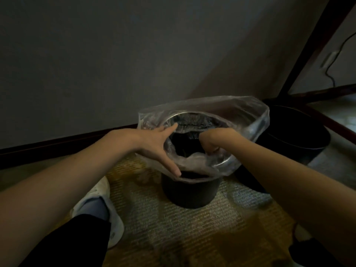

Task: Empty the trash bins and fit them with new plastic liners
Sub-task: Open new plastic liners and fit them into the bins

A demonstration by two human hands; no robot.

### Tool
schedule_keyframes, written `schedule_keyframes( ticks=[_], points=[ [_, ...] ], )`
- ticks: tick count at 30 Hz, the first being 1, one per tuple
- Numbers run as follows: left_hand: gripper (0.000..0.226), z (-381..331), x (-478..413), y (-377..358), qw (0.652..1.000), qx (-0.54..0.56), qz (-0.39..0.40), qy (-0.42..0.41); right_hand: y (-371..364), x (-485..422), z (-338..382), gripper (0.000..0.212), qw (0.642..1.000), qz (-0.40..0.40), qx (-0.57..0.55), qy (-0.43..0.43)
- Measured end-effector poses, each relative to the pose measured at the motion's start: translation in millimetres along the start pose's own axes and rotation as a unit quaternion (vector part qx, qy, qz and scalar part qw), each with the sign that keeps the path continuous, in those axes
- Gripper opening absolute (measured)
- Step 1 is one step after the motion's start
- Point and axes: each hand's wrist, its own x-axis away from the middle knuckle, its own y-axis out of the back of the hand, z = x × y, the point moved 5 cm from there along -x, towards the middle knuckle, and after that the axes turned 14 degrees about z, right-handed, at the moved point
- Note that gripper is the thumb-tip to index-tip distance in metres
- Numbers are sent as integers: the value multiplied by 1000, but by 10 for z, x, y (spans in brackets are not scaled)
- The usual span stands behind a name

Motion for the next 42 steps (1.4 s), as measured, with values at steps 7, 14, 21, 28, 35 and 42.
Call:
schedule_keyframes(
  ticks=[7,14,21,28,35,42],
  points=[
    [141,-21,-63,3,998,48,16,-25,-283,-61,285,43,959,173,-209,80],
    [115,0,-17,29,986,143,-49,-72,79,231,-61,26,981,26,-167,92],
    [38,128,74,291,940,-34,-338,-34,309,451,-582,19,924,-347,-115,114],
    [69,141,-147,246,945,22,-322,-55,-90,142,-965,113,923,-204,-311,100],
    [119,285,-459,116,939,265,-186,-117,-469,121,-920,91,832,-59,-524,175],
    [131,461,-517,-123,924,366,-80,-78,-642,242,-840,85,800,1,-572,179]
  ],
)
